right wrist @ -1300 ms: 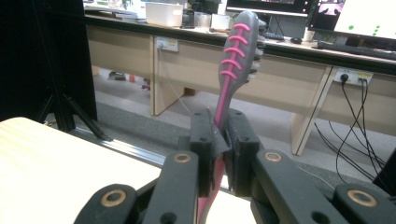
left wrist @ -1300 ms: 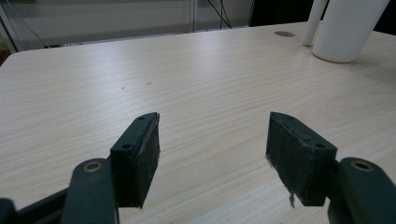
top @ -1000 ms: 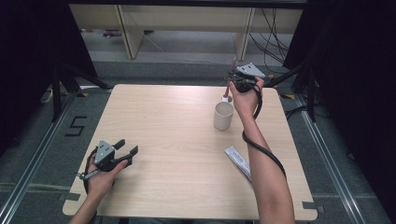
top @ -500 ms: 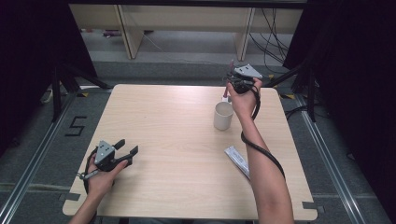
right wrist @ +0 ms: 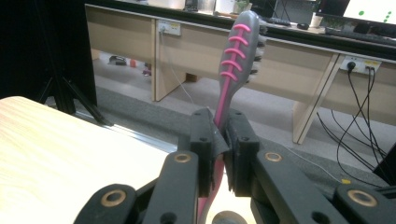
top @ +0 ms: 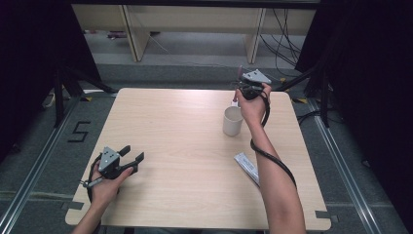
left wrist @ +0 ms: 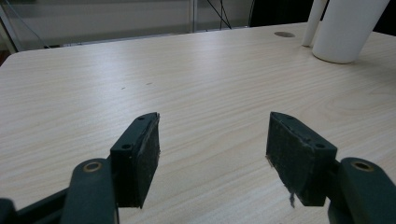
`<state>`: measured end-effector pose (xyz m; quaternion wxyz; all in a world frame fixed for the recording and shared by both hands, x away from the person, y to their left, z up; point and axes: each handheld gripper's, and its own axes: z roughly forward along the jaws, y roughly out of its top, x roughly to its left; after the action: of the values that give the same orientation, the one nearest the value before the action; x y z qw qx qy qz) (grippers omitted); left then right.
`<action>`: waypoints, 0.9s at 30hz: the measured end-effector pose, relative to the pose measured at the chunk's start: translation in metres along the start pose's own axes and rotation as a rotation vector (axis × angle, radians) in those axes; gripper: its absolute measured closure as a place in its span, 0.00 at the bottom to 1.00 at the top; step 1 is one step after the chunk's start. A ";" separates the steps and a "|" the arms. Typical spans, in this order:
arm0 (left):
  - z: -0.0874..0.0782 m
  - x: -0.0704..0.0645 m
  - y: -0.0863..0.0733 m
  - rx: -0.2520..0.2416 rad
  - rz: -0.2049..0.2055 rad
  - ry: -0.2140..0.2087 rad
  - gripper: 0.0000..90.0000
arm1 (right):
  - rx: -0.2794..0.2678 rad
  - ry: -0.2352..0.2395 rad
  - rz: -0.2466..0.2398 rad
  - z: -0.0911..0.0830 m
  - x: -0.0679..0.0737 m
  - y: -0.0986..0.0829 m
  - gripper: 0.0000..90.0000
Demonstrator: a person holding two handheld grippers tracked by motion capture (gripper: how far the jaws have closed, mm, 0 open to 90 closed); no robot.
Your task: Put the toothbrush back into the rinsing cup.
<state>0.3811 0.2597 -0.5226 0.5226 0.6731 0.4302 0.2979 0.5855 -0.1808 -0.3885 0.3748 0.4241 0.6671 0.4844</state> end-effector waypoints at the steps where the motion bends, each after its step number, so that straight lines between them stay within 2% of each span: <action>1: 0.000 0.000 0.000 -0.004 0.001 -0.003 0.39 | 0.002 -0.001 -0.003 0.000 0.000 0.000 0.93; 4: 0.000 0.000 0.000 -0.001 -0.003 -0.001 0.39 | 0.006 0.000 -0.018 0.001 0.000 -0.001 0.93; 6: 0.000 0.000 0.000 -0.003 -0.004 -0.001 0.39 | 0.013 -0.004 -0.006 0.001 0.001 -0.002 0.93; 11: 0.000 0.000 0.000 -0.001 -0.003 -0.002 0.39 | 0.026 0.000 -0.008 0.003 0.002 -0.006 0.93; 13: 0.000 0.000 0.000 -0.002 -0.004 0.000 0.39 | 0.034 0.002 -0.017 0.003 0.002 -0.007 0.93; 14: 0.000 0.000 0.000 -0.001 -0.004 0.000 0.39 | 0.027 -0.002 -0.037 0.004 0.001 -0.008 0.93; 16: 0.000 0.000 0.000 -0.001 -0.004 0.000 0.39 | 0.043 0.010 -0.008 0.005 0.003 -0.009 0.93; 18: 0.000 0.000 0.000 -0.003 -0.005 0.000 0.39 | 0.044 0.008 -0.026 0.006 0.002 -0.011 0.93; 27: 0.000 0.000 0.000 -0.003 -0.006 0.000 0.39 | 0.078 0.011 -0.013 0.007 0.004 -0.015 0.92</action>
<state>0.3812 0.2602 -0.5226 0.5244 0.6712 0.4317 0.2970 0.5870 -0.1777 -0.4051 0.3573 0.4313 0.6905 0.4578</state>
